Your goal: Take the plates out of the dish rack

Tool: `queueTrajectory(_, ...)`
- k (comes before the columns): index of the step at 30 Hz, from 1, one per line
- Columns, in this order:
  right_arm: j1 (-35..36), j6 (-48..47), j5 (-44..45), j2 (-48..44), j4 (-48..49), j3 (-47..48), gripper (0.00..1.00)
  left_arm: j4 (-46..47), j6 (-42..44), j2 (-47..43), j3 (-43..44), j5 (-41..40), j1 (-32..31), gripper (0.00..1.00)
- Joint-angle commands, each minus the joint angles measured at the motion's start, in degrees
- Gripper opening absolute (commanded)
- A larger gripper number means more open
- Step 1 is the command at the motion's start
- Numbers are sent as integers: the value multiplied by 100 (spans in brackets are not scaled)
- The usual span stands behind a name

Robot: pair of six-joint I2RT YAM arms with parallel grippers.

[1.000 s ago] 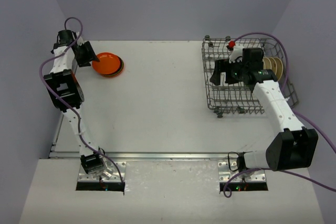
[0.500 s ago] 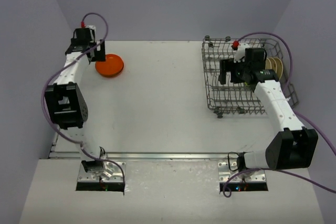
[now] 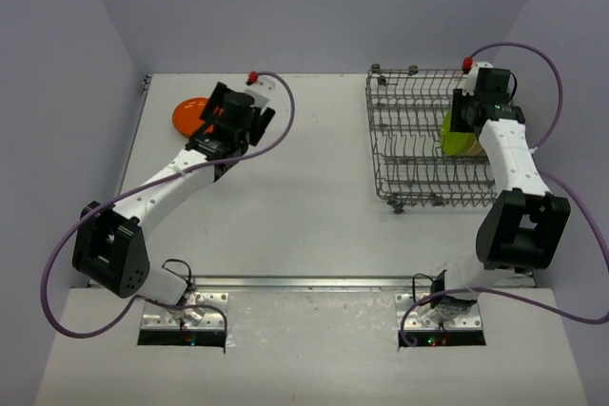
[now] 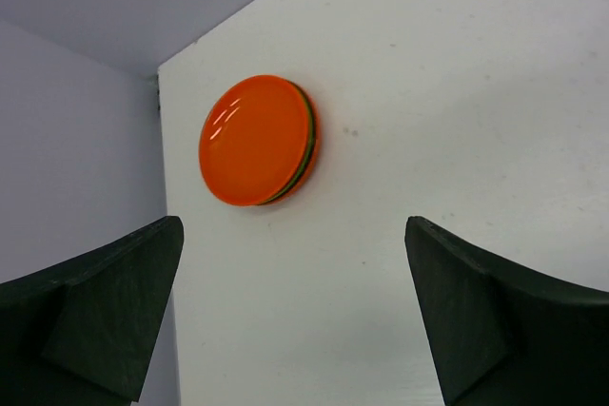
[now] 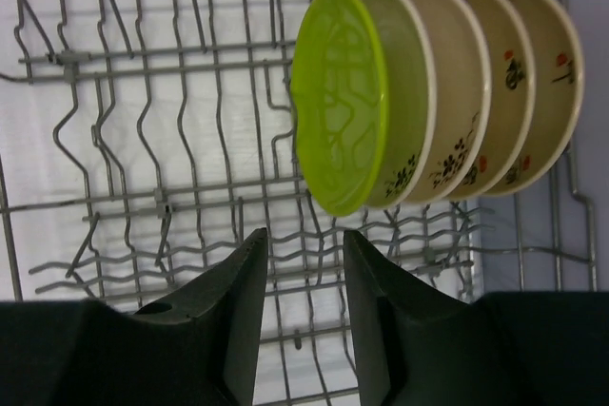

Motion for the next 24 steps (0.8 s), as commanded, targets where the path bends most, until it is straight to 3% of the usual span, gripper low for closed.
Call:
queueTrajectory(1,-73,-237,369,325,373,627,39,956,483,-195,-170,-776,-614,100)
queueTrajectory(19,-370,-457,333,1448,488,1089,38,1087,451,-82,-118,-848,-825,100)
queueTrajectory(24,-375,-524,277,1629,557,1065,32,1069,453,-52,-82,-869,-834,100)
